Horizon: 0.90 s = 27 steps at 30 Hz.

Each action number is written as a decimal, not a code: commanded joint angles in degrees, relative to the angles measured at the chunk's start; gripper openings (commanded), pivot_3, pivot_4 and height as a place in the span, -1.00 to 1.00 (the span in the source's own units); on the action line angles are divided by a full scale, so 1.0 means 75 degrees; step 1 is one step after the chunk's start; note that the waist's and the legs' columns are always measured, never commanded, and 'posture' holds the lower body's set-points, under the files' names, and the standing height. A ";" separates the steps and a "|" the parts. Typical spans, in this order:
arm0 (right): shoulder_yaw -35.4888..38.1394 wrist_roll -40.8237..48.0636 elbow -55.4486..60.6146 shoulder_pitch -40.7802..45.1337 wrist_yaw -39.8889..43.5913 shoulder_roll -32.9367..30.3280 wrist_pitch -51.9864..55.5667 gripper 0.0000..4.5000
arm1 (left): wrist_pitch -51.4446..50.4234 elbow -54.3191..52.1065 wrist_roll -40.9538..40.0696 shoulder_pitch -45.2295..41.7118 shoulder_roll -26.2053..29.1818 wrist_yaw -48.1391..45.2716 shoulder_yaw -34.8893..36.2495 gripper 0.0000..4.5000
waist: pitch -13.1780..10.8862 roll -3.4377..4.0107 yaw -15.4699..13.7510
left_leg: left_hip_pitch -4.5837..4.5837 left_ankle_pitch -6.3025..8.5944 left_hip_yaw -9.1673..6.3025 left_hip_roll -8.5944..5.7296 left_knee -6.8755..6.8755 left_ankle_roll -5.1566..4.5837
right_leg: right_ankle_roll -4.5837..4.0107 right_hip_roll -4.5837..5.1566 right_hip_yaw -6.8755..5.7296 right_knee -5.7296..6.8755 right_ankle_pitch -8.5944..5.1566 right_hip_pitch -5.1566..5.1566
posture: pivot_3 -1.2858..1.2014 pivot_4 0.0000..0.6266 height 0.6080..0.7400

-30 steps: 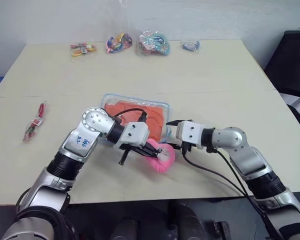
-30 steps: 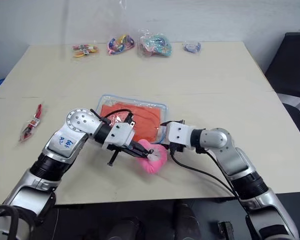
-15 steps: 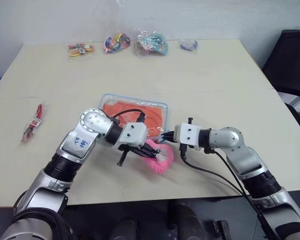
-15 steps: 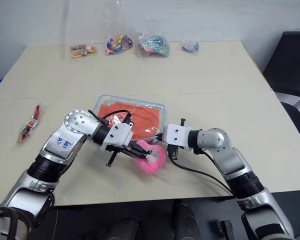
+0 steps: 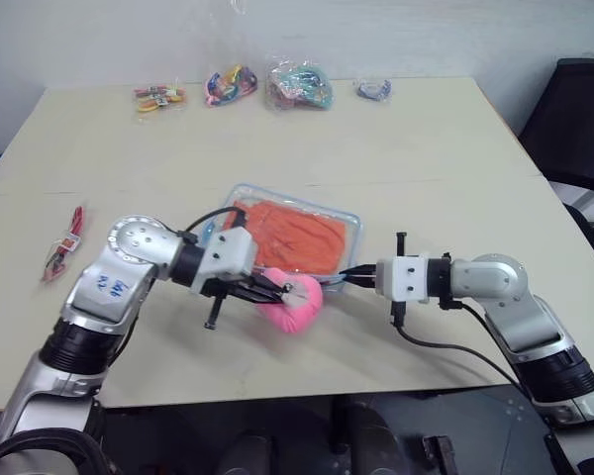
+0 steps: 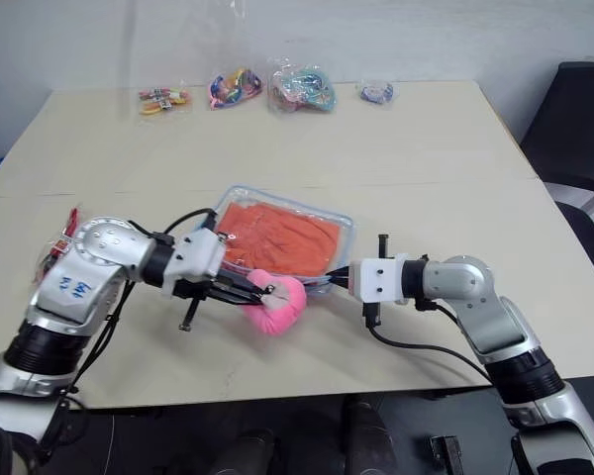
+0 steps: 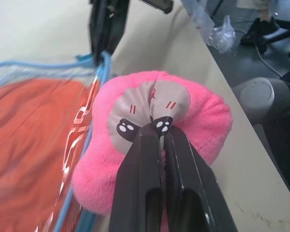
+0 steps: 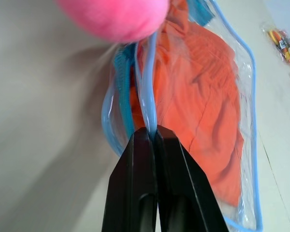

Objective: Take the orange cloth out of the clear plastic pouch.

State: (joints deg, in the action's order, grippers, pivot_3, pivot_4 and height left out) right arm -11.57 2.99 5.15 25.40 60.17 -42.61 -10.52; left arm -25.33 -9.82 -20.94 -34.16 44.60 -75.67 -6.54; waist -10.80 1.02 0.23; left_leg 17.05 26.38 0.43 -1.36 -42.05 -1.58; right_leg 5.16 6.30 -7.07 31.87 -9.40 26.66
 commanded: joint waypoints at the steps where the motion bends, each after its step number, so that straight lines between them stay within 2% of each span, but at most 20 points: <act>1: 0.0527 0.0170 0.0056 -0.0073 0.0016 -0.0296 -0.0386 -0.98 | -0.0556 -0.0241 -0.0419 0.0186 0.0437 0.0229 0.0725 -1.00 | 0.0000 0.0000 -0.0005 | 0.0001 0.0000 -0.0001 0.0001 -0.0001 0.0000 | 0.0000 0.0000 -0.0002 0.0000 0.0000 0.0000 | 0.03 -0.52 1.00; 5: 0.0624 0.0207 -0.0037 -0.0196 -0.0011 -0.0395 -0.0586 -0.98 | -0.0895 -0.0211 -0.0655 0.0438 0.0729 0.0443 0.1135 -1.00 | 0.0000 0.0000 -0.0015 | 0.0001 0.0001 -0.0006 0.0007 -0.0001 0.0002 | -0.0002 0.0003 -0.0005 0.0000 -0.0001 0.0000 | 0.03 -0.52 1.00; 12: 0.0821 0.0316 -0.0142 -0.0499 0.0038 -0.0626 -0.0972 -0.98 | -0.0718 0.0176 -0.0626 0.1049 0.1292 0.0519 0.1603 -1.00 | -0.0001 0.0002 -0.0008 | 0.0000 0.0006 -0.0006 0.0008 0.0000 0.0011 | -0.0010 0.0001 -0.0015 0.0000 -0.0006 0.0000 | 0.03 -0.52 1.00; 15: 0.1021 0.0546 -0.0035 -0.0717 0.0181 -0.0828 -0.1024 -0.98 | -0.0541 0.0760 -0.0531 0.1140 0.1610 0.0486 0.1831 -1.00 | -0.0003 0.0004 -0.0005 | 0.0000 0.0007 -0.0006 0.0008 0.0001 0.0013 | -0.0013 0.0001 -0.0018 0.0001 -0.0008 0.0000 | 0.03 -0.52 1.00; 21: 0.1366 0.1179 0.0121 -0.1261 0.0807 -0.1411 -0.1259 -0.98 | 0.0245 0.2784 -0.0078 0.0898 0.2283 0.0308 0.2001 -1.00 | -0.0005 0.0008 -0.0001 | -0.0001 0.0009 -0.0005 0.0009 0.0004 0.0017 | -0.0016 -0.0006 -0.0023 0.0000 -0.0010 0.0000 | 0.03 -0.52 1.00; 27: 0.1297 0.1181 0.0148 -0.1258 0.0770 -0.1318 -0.1193 -0.98 | 0.0431 0.2869 -0.0099 0.0835 0.2131 0.0302 0.1828 -1.00 | -0.0005 0.0008 -0.0010 | -0.0001 0.0009 -0.0001 0.0010 0.0003 0.0017 | -0.0016 -0.0005 -0.0026 0.0001 -0.0009 0.0000 | 0.03 -0.52 1.00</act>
State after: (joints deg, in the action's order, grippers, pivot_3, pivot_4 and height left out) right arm -3.68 11.03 4.68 15.85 66.27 -52.11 -19.80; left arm -22.89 12.03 -22.57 -26.88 60.02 -73.92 6.08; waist -10.84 1.08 0.15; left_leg 17.04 26.45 0.42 -1.29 -42.02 -1.45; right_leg 5.04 6.27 -7.26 31.87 -9.47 26.66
